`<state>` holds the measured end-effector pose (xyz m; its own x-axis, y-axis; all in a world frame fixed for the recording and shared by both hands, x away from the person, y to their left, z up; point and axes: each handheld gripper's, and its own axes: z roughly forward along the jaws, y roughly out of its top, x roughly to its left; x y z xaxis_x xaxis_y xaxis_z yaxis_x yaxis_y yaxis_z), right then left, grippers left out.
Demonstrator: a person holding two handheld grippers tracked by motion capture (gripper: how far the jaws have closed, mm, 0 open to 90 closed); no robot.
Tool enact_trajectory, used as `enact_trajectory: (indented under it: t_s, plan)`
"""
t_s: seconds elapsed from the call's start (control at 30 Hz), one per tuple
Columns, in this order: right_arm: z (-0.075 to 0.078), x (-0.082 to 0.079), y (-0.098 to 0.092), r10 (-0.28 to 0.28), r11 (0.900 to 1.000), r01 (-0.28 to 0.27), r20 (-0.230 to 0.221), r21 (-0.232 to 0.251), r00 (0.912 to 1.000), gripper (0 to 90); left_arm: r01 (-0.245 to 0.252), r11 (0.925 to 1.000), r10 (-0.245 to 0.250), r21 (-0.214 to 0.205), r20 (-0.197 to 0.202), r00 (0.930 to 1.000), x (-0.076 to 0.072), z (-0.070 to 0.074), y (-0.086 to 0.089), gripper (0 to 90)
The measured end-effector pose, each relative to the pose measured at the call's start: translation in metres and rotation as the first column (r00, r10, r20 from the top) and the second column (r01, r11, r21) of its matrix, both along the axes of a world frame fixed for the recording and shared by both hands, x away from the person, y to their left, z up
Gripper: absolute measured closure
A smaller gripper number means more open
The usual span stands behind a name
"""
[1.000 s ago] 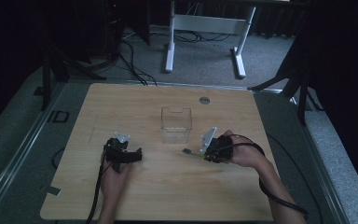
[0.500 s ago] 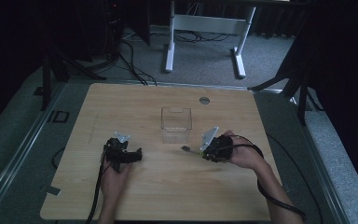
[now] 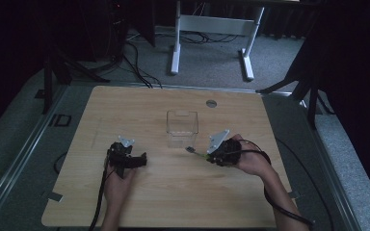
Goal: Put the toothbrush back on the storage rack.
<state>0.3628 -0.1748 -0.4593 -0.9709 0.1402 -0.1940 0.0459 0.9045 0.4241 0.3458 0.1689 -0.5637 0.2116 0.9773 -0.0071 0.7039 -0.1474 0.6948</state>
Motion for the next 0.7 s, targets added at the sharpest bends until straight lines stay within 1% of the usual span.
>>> enact_trajectory:
  t_s: [0.1, 0.17, 0.23, 0.33, 0.43, 0.7]
  plan:
    - [0.0009, -0.0013, 0.0002, 0.000, 0.9999, 0.000, 0.007, 0.012, 1.0000, 79.0, 0.000, 1.0000, 0.000, 0.000, 0.000, 1.0000, 0.0000, 0.0000, 0.0000, 7.1]
    - [0.0014, -0.0018, 0.0001, -0.006, 0.9996, 0.005, 0.008, 0.028, 1.0000, 79.0, 0.000, 1.0000, 0.000, 0.000, 0.000, 1.0000, 0.0000, 0.0000, 0.0000, 7.1]
    - [0.0018, -0.0021, -0.0004, -0.010, 0.9990, 0.010, 0.003, 0.045, 0.9999, 79.0, 0.001, 1.0000, -0.001, 0.001, 0.000, 1.0000, 0.0000, 0.0000, 0.0001, 7.1]
    - [0.0017, -0.0022, -0.0007, -0.019, 0.9982, 0.019, -0.004, 0.057, 0.9998, 79.0, 0.000, 1.0000, 0.000, 0.001, 0.000, 1.0000, 0.0000, 0.0000, 0.0000, 7.1]
    - [0.0030, -0.0022, -0.0023, -0.026, 0.9962, 0.027, -0.015, 0.083, 0.9995, 79.0, 0.000, 1.0000, 0.000, 0.000, 0.000, 1.0000, 0.0000, 0.0000, 0.0000, 7.1]
    - [0.0036, -0.0018, -0.0022, -0.048, 0.9926, 0.049, -0.008, 0.111, 0.9988, 79.0, 0.001, 1.0000, -0.001, 0.001, 0.000, 1.0000, 0.0000, 0.0000, 0.0001, 7.1]
